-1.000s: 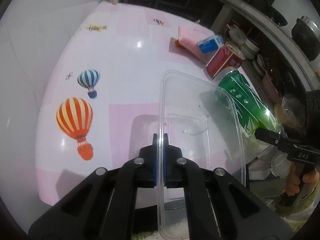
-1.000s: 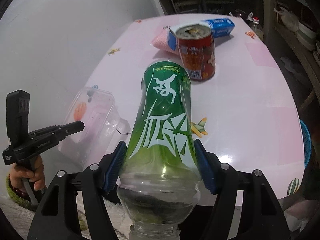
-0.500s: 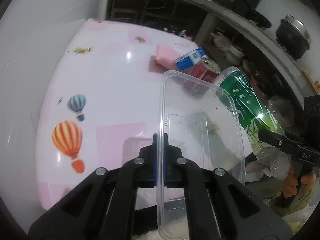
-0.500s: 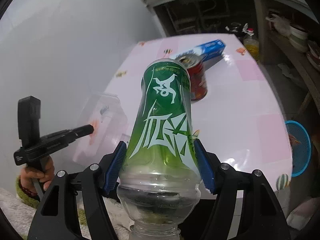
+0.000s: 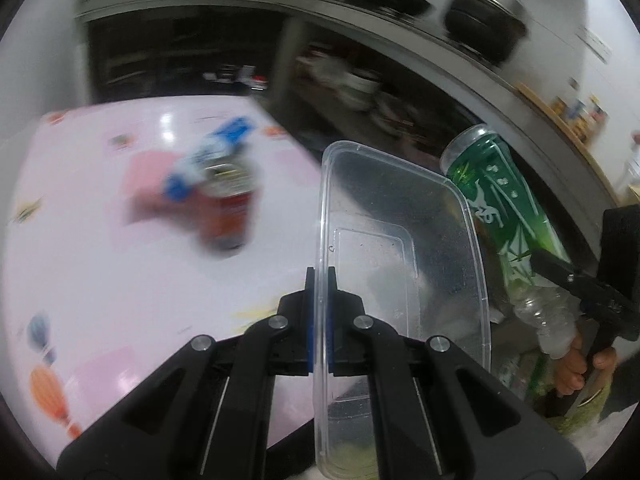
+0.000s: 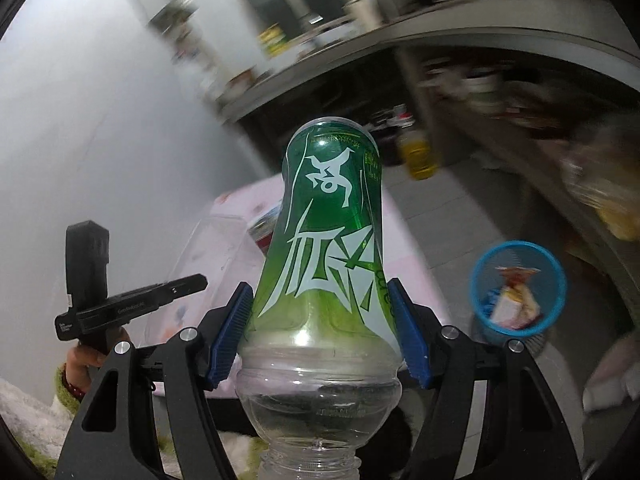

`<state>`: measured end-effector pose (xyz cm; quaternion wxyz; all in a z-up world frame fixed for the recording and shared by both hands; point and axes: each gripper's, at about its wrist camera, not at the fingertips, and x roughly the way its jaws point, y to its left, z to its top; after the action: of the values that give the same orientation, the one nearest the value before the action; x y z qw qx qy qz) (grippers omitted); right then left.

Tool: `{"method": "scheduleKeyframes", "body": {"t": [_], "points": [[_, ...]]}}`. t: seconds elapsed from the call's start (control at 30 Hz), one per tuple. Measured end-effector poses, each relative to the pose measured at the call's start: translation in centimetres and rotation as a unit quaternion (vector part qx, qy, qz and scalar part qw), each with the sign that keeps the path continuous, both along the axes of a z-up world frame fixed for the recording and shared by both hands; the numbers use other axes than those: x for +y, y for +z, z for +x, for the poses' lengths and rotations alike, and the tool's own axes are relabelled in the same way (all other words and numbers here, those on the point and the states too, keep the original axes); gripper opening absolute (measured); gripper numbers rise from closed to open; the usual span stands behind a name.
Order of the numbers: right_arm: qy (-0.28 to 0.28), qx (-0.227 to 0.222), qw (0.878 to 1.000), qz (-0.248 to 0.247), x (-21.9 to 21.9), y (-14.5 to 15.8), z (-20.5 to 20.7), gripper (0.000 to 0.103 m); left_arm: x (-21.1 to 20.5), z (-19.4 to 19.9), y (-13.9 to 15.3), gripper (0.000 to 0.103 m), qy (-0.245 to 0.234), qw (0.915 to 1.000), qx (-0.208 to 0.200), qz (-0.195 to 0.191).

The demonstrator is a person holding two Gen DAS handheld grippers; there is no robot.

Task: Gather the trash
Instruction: 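Carry the bottle and tray over the blue wastebasket and open both grippers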

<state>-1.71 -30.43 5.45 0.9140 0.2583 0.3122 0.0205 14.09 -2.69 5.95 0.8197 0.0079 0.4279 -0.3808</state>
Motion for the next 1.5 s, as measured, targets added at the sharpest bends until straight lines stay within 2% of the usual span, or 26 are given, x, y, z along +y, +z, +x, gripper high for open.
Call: {"method": "scheduleKeyframes", "body": {"t": [0.17,0.23,0.3,0.37,0.47,0.6,0.73,0.83,0.87,0.9,0.93,0.97,1.07,1.1,1.2,1.37,1.5], "points": [[-0.124,0.025,0.991,0.037,-7.1,-2.7,-3.5,0.066,-9.3,1.2,0.1,0.003,-0.081,0.9965,0.011,0.016],[-0.181,0.057,0.98,0.056,-10.2,-5.2,-4.8,0.066,-14.0,2.0,-0.5,0.003,-0.108,0.9935,0.012,0.033],[-0.209,0.079,0.972,0.069,-12.1,-7.2,-5.5,0.066,-17.3,2.5,-1.4,0.003,-0.123,0.9912,0.025,0.043],[-0.242,0.11,0.958,0.11,-14.5,-10.7,-5.9,0.066,-21.3,3.7,-3.1,0.003,-0.133,0.9876,0.057,0.061],[-0.266,0.135,0.939,0.17,-17.1,-15.1,-5.6,0.066,-26.9,5.7,-6.7,0.003,-0.139,0.9793,0.114,0.093],[-0.276,0.161,0.908,0.27,-20.9,-22.1,-3.5,0.066,-32.0,8.1,-12.5,0.003,-0.12,0.9679,0.163,0.149],[-0.29,0.178,0.879,0.334,-23.3,-27.4,0.0,0.067,-35.6,9.7,-16.7,0.003,-0.1,0.9603,0.173,0.195],[-0.297,0.178,0.867,0.358,-24.7,-29.6,2.9,0.067,-37.6,11.0,-18.6,0.003,-0.083,0.9588,0.165,0.216],[-0.301,0.174,0.862,0.37,-25.2,-30.3,3.6,0.068,-38.5,11.4,-18.8,0.009,-0.078,0.9605,0.152,0.219],[-0.304,0.17,0.856,0.382,-25.9,-31.1,4.5,0.074,-39.3,11.6,-18.9,0.014,-0.078,0.9623,0.146,0.216],[-0.305,0.166,0.853,0.389,-26.6,-32.3,5.6,0.077,-39.9,11.8,-18.9,0.029,-0.081,0.9643,0.138,0.211],[-0.31,0.168,0.852,0.386,-27.3,-33.3,6.3,0.08,-40.3,11.9,-19.0,0.041,-0.081,0.9648,0.128,0.215],[-0.328,0.192,0.855,0.353,-28.1,-36.2,7.7,0.08,-40.9,12.1,-18.9,0.044,-0.088,0.9679,0.104,0.211],[-0.339,0.209,0.849,0.347,-27.8,-37.2,7.6,0.08,-40.6,12.0,-18.8,0.045,-0.093,0.9677,0.105,0.209],[-0.339,0.199,0.847,0.358,-27.2,-38.2,6.6,0.08,-40.0,11.9,-18.5,0.045,-0.101,0.9679,0.115,0.2],[-0.332,0.201,0.87,0.304,-24.5,-35.8,3.3,0.08,-37.7,11.7,-16.6,0.051,-0.103,0.9717,0.108,0.183],[-0.316,0.207,0.888,0.261,-22.4,-33.2,1.9,0.08,-34.6,10.7,-13.9,0.054,-0.098,0.9772,0.092,0.164]]}}
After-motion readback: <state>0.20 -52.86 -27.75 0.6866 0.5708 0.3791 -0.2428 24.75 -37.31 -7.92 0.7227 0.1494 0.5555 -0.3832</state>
